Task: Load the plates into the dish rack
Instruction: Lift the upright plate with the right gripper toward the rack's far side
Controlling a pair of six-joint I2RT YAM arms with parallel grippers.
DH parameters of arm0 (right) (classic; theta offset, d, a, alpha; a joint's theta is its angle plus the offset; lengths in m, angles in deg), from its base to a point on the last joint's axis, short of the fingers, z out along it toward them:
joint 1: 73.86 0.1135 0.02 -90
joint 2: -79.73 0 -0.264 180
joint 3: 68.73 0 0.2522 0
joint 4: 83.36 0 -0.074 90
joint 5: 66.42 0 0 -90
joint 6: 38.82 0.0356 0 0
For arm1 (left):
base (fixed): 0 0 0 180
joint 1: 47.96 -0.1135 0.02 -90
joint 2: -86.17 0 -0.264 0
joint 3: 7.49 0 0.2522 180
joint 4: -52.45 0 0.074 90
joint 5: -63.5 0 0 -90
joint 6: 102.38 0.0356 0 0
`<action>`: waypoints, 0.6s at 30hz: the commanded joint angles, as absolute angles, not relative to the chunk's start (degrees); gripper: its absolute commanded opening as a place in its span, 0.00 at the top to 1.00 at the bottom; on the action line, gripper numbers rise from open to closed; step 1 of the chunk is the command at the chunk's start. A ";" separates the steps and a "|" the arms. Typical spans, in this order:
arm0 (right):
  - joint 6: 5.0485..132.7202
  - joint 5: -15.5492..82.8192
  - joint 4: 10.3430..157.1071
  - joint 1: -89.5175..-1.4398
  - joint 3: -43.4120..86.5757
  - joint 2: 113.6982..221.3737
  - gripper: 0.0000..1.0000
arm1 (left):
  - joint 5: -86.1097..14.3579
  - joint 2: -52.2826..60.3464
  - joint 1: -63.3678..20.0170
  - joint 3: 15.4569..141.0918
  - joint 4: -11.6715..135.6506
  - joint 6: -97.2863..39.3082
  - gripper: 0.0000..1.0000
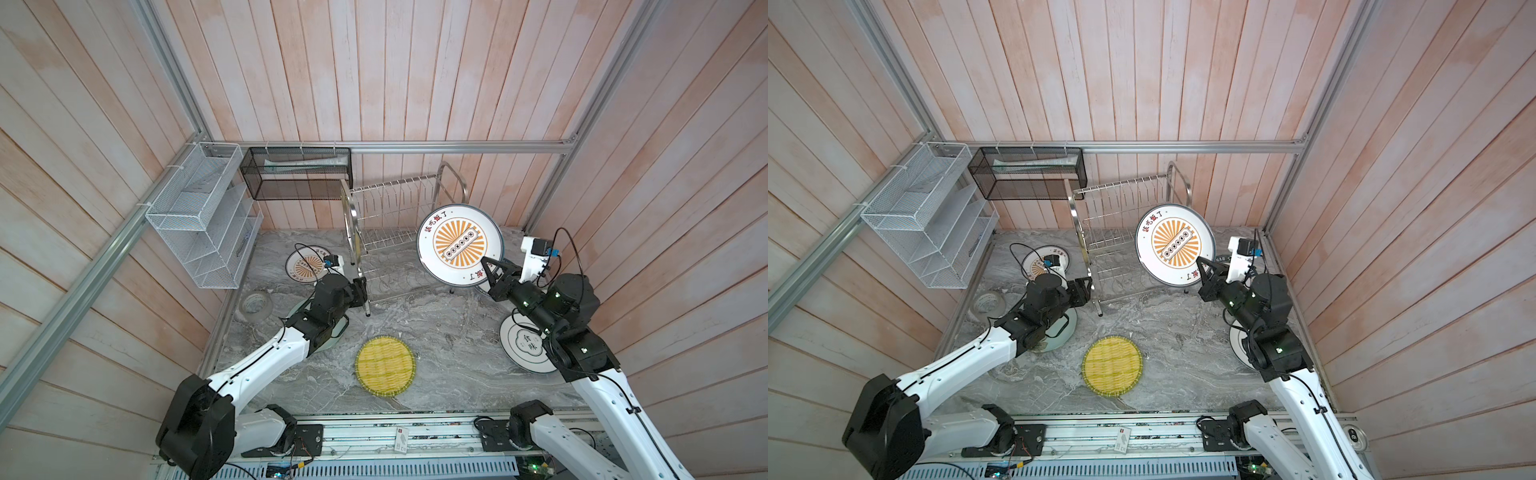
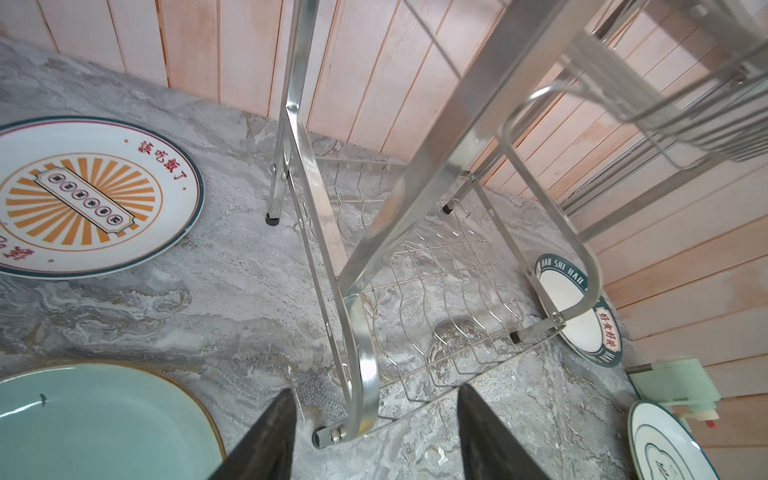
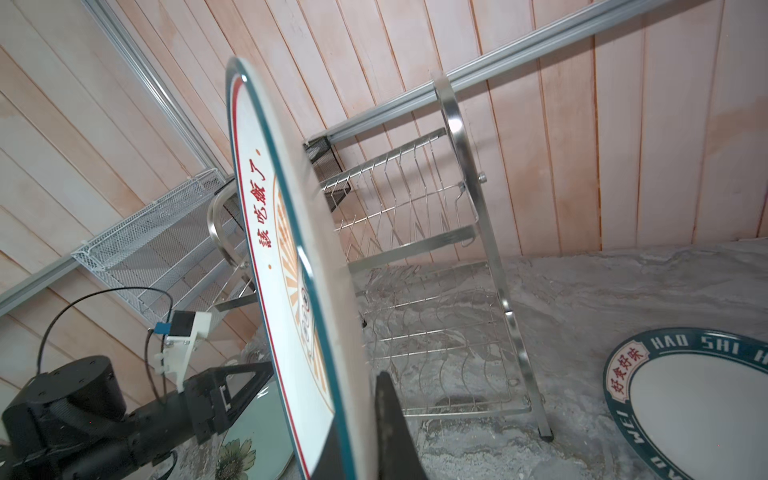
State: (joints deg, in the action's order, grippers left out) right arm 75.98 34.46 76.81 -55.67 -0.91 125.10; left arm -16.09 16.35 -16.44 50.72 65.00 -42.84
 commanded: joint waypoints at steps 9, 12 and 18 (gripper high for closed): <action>67.45 25.54 83.15 -55.93 14.91 138.00 1.00 | -16.03 23.24 -16.59 49.89 70.54 -38.13 0.38; 66.10 25.06 83.30 -55.94 19.87 142.04 1.00 | -15.86 23.41 -16.59 49.86 71.39 -38.17 0.38; 64.60 23.41 83.78 -55.92 27.65 148.56 1.00 | -18.29 26.37 -16.48 47.81 68.73 -37.99 0.38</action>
